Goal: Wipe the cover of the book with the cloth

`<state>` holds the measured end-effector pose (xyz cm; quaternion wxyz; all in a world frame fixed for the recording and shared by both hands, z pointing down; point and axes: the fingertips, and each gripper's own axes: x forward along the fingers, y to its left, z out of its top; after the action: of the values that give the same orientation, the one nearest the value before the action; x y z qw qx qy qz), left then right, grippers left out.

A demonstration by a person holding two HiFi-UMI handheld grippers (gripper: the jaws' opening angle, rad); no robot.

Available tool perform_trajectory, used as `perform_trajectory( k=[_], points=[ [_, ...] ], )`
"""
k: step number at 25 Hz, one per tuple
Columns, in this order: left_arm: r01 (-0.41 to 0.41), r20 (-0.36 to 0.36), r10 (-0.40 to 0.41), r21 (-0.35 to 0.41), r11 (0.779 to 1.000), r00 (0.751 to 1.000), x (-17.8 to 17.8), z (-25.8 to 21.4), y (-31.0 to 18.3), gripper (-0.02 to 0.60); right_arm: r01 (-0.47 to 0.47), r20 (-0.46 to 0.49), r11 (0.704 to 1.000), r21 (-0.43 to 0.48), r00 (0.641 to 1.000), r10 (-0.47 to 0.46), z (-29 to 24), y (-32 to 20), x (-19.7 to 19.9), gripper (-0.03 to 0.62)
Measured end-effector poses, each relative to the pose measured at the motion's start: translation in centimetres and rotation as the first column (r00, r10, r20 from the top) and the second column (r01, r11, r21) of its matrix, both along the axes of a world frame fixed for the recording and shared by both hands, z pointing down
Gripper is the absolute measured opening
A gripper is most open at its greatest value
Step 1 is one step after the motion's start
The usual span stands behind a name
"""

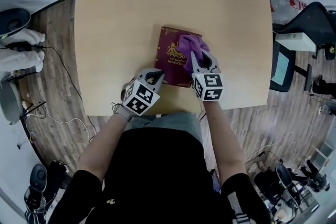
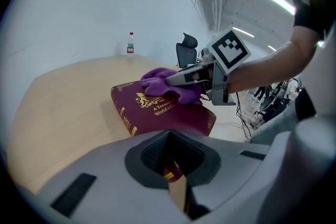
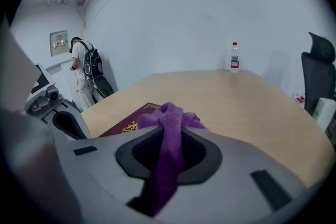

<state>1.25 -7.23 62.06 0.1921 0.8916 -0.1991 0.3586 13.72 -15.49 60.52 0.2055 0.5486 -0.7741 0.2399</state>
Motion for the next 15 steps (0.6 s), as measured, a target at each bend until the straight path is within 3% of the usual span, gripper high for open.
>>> perform_trajectory(
  k=[15],
  points=[
    [0.024,-0.042,-0.024,0.004,1.0,0.999,0.0,0.1,0.0,0.02,0.004,-0.019,0.998,0.055,1.0,-0.003,0.1,-4.8,0.7,0.08]
  ],
)
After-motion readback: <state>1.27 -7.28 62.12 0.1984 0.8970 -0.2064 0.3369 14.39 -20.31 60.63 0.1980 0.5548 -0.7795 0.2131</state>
